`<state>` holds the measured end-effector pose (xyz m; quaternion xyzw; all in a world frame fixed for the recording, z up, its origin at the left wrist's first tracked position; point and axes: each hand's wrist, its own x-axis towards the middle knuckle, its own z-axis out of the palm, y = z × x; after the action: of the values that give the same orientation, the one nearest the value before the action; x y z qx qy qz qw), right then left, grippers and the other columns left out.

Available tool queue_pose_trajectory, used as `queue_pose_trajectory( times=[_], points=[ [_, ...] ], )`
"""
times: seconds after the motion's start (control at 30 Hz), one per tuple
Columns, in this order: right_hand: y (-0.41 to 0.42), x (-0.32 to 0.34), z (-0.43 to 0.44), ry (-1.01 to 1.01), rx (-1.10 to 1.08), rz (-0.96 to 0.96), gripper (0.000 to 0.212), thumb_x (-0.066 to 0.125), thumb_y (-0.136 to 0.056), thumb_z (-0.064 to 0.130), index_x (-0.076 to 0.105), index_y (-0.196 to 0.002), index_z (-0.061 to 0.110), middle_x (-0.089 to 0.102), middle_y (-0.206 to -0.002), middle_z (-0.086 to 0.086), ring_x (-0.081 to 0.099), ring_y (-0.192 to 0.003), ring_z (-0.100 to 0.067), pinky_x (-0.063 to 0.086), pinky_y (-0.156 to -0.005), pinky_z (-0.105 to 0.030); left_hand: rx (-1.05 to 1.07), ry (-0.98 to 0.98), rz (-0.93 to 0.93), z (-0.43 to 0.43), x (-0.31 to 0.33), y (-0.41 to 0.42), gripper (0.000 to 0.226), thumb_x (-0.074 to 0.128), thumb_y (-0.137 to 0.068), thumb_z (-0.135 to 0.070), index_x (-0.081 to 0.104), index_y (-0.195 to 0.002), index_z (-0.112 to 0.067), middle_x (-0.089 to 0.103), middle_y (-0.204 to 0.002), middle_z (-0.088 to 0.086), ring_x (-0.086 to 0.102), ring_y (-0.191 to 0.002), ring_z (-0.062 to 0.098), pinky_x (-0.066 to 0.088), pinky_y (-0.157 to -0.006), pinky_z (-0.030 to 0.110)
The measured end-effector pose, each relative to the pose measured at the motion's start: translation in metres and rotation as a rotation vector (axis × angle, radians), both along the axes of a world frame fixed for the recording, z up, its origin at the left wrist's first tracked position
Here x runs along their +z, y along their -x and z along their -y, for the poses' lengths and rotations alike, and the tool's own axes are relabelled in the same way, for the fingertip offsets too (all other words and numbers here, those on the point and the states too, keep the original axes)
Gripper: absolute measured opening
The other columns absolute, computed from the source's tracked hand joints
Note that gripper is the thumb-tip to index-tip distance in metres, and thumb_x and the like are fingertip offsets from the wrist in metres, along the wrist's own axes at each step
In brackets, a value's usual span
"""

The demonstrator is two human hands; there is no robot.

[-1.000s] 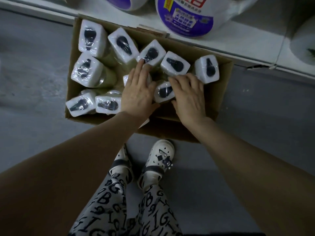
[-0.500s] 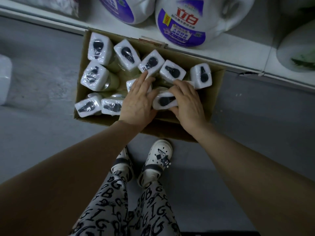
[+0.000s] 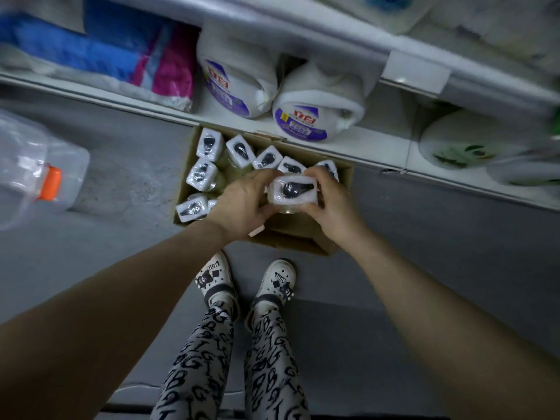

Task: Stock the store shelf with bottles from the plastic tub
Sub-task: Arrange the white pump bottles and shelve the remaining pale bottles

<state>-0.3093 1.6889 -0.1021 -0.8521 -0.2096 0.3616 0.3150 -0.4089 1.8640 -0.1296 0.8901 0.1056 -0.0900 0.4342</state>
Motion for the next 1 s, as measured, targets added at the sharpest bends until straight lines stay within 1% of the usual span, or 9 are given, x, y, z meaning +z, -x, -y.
queue_pose_trajectory(
  times=[0.1,0.2,0.3,0.37,0.43,0.53,0.73,0.9,1.0],
  points=[
    [-0.005,0.039,-0.006,-0.077,-0.109,-0.108,0.052,0.073,-0.086,0.009,0.05,-0.109,0.049,0.06,-0.122,0.012,0.058,-0.117,-0.009,0.053,-0.1,-0.04,0.08,0.127,-0.037,-0.007,0.041,-0.006,0.055,0.076,-0.085,-0.02,0.052,-0.134,-0.018,0.065,-0.122,0.004,0.062,-0.11,0.018,0.051,-0.093,0.032],
    [-0.006,0.088,-0.013,-0.155,-0.229,-0.179,0.057,0.074,-0.082,0.0,0.052,-0.106,0.047,0.063,-0.12,0.01,0.062,-0.113,-0.009,0.055,-0.098,-0.039,0.145,0.29,-0.08,-0.012,0.089,-0.01,0.053,0.073,-0.087,-0.014,0.051,-0.134,-0.017,0.064,-0.124,-0.002,0.061,-0.111,0.008,0.047,-0.093,0.012],
    [-0.004,0.131,-0.014,-0.256,-0.34,-0.247,0.057,0.073,-0.081,-0.009,0.051,-0.115,0.031,0.067,-0.122,0.0,0.066,-0.112,-0.016,0.057,-0.094,-0.038,0.208,0.428,-0.082,-0.016,0.135,-0.013,0.052,0.072,-0.087,-0.01,0.051,-0.134,-0.015,0.065,-0.125,-0.002,0.062,-0.113,0.007,0.048,-0.098,0.019],
    [-0.002,0.16,-0.014,-0.295,-0.402,-0.263,0.054,0.072,-0.082,-0.01,0.049,-0.118,0.024,0.068,-0.122,-0.003,0.067,-0.106,-0.014,0.058,-0.089,-0.033,0.225,0.449,-0.078,-0.019,0.166,-0.014,0.052,0.073,-0.087,-0.012,0.051,-0.135,-0.014,0.065,-0.122,-0.002,0.062,-0.109,0.004,0.049,-0.097,0.019],
    [0.002,0.19,-0.017,-0.344,-0.457,-0.276,0.05,0.068,-0.083,-0.013,0.048,-0.12,0.016,0.067,-0.122,-0.008,0.067,-0.099,-0.01,0.057,-0.083,-0.026,0.234,0.488,-0.085,-0.022,0.195,-0.013,0.052,0.073,-0.087,-0.014,0.052,-0.135,-0.013,0.066,-0.121,-0.001,0.064,-0.109,0.008,0.051,-0.1,0.028],
    [0.01,0.229,-0.019,-0.403,-0.493,-0.279,0.047,0.067,-0.085,-0.012,0.052,-0.121,0.013,0.067,-0.12,-0.011,0.067,-0.098,-0.009,0.055,-0.083,-0.023,0.246,0.528,-0.076,-0.025,0.238,-0.007,0.047,0.072,-0.088,-0.015,0.056,-0.131,-0.011,0.068,-0.121,0.002,0.065,-0.111,0.011,0.052,-0.1,0.035],
    [0.025,0.306,-0.018,-0.535,-0.49,-0.267,0.038,0.065,-0.09,-0.006,0.057,-0.126,0.006,0.069,-0.118,-0.003,0.067,-0.105,-0.01,0.054,-0.086,-0.023,0.258,0.519,0.04,-0.023,0.325,0.01,0.041,0.07,-0.09,-0.02,0.06,-0.128,-0.012,0.07,-0.117,0.002,0.065,-0.11,0.011,0.053,-0.097,0.035],
    [0.033,0.361,-0.016,-0.557,-0.432,-0.274,0.037,0.066,-0.092,0.003,0.059,-0.125,0.017,0.067,-0.126,-0.003,0.067,-0.111,-0.015,0.057,-0.088,-0.028,0.258,0.489,0.115,-0.022,0.382,0.025,0.036,0.069,-0.09,-0.022,0.06,-0.124,-0.014,0.069,-0.114,-0.001,0.067,-0.104,0.007,0.056,-0.086,0.025],
    [0.033,0.398,-0.019,-0.562,-0.369,-0.255,0.034,0.067,-0.092,0.007,0.062,-0.114,0.032,0.068,-0.122,0.004,0.067,-0.111,-0.014,0.057,-0.088,-0.028,0.242,0.458,0.148,-0.026,0.416,0.03,0.033,0.069,-0.091,-0.024,0.058,-0.122,-0.018,0.067,-0.111,-0.003,0.068,-0.098,0.001,0.056,-0.08,0.021]
  ],
)
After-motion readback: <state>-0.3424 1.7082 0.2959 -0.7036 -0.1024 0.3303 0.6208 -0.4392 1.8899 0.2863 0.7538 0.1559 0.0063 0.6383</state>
